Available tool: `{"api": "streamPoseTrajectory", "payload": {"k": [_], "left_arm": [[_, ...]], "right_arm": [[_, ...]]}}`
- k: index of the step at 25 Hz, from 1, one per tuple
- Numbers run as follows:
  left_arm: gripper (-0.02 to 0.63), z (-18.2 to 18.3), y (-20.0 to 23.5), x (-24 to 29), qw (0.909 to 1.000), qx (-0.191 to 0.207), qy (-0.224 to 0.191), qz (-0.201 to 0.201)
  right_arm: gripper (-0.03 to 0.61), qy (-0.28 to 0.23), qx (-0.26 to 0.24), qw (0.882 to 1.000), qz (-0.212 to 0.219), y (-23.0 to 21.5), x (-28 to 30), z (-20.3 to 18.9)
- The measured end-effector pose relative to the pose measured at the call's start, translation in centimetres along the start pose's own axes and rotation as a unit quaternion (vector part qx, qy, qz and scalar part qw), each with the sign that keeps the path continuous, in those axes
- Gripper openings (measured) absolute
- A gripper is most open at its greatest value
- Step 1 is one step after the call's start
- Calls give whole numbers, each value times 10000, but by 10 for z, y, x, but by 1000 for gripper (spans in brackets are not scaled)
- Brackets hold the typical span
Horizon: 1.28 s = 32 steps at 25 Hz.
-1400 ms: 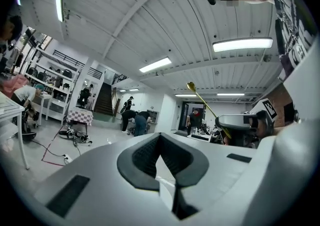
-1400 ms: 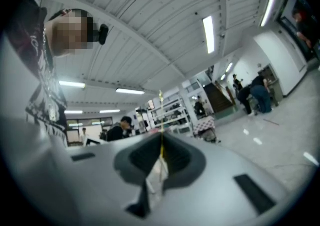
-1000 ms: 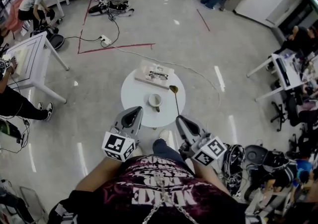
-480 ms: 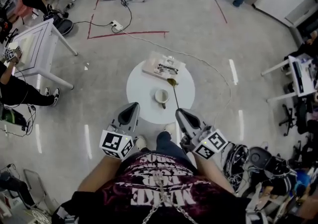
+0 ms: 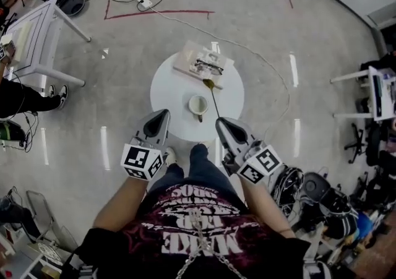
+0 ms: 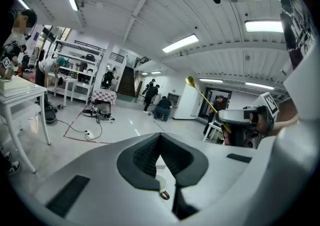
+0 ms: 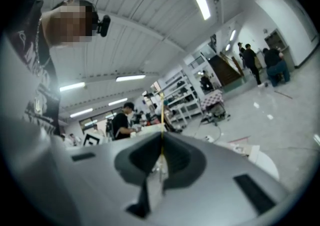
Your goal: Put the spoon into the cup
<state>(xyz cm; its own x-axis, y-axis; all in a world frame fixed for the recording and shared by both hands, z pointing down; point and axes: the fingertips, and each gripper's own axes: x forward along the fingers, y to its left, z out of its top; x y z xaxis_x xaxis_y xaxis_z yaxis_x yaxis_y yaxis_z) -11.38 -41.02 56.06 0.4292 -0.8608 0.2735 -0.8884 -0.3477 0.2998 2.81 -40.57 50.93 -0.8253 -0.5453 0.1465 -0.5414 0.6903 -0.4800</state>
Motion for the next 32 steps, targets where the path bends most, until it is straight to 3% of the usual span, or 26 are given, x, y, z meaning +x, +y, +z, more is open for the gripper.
{"api": "streamPoseTrajectory", "payload": {"k": [8, 12, 18, 21, 25, 32], "left_arm": [[26, -41, 2, 40, 9990, -98, 437, -53], [26, -61, 6, 46, 9978, -142, 644, 24], [26, -94, 12, 52, 9950, -266, 957, 135], [26, -102, 13, 53, 9940, -307, 1032, 186], [26, -109, 15, 52, 9932, -362, 1083, 249], [26, -113, 16, 42, 9923, -372, 1117, 371]], "right_arm": [[37, 644, 717, 9951, -236, -60, 15, -70], [37, 1165, 1314, 9831, -520, -96, 14, -134], [37, 1923, 1733, 9622, -849, -128, 12, -206], [37, 2288, 1949, 9489, -958, -141, 10, -234], [37, 2807, 2399, 9228, -1105, -155, 8, -270], [37, 3253, 3111, 8824, -1370, -176, 15, -297]]}}
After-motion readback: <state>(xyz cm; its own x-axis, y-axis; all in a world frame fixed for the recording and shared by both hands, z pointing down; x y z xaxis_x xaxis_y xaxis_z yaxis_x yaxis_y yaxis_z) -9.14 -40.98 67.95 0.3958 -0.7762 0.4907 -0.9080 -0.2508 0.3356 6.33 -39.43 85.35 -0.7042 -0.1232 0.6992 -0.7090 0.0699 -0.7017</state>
